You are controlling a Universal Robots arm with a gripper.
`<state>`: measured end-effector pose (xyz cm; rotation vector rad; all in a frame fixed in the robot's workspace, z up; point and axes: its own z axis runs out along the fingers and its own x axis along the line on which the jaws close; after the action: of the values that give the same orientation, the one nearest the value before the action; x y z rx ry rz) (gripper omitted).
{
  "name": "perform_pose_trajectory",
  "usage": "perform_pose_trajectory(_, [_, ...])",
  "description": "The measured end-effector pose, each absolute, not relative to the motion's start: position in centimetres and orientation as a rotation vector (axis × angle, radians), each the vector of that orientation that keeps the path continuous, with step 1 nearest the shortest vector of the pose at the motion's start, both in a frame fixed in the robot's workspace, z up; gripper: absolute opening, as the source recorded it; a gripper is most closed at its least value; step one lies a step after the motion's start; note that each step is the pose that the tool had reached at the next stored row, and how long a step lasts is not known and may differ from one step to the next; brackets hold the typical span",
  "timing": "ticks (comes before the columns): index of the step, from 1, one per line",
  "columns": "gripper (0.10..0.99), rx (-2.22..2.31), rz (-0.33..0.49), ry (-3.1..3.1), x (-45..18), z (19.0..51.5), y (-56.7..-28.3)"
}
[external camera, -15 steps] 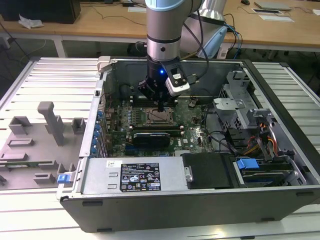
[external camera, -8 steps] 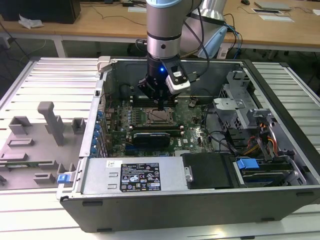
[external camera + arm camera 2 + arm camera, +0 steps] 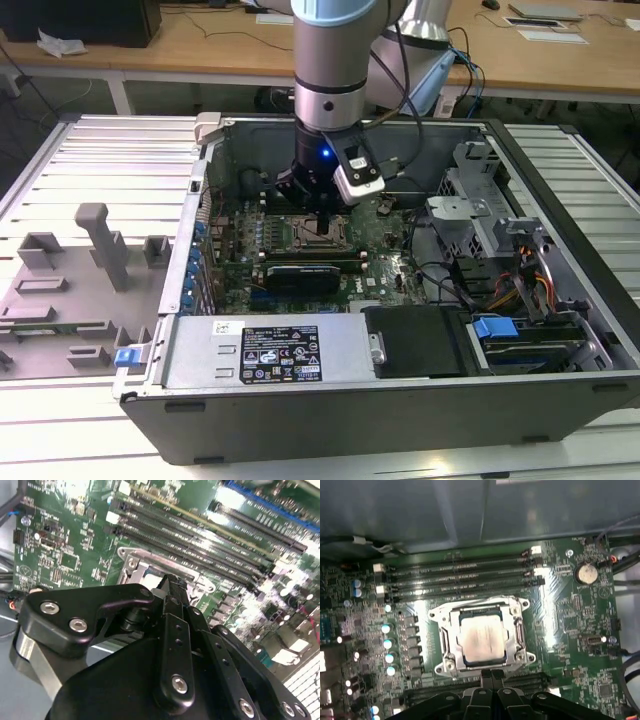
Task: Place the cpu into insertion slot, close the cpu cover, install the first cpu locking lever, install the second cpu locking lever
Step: 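Install the second cpu locking lever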
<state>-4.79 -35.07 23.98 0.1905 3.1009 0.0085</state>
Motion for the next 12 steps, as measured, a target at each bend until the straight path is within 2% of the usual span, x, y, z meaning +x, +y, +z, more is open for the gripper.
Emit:
perform_pose_trajectory(10, [0.106, 0.196, 0.001, 3.186, -4.74, 23.93, -35.89])
perform_pose_trajectory(12, [0.106, 0.195, 0.028, 3.186, -4.75, 23.92, -36.20])
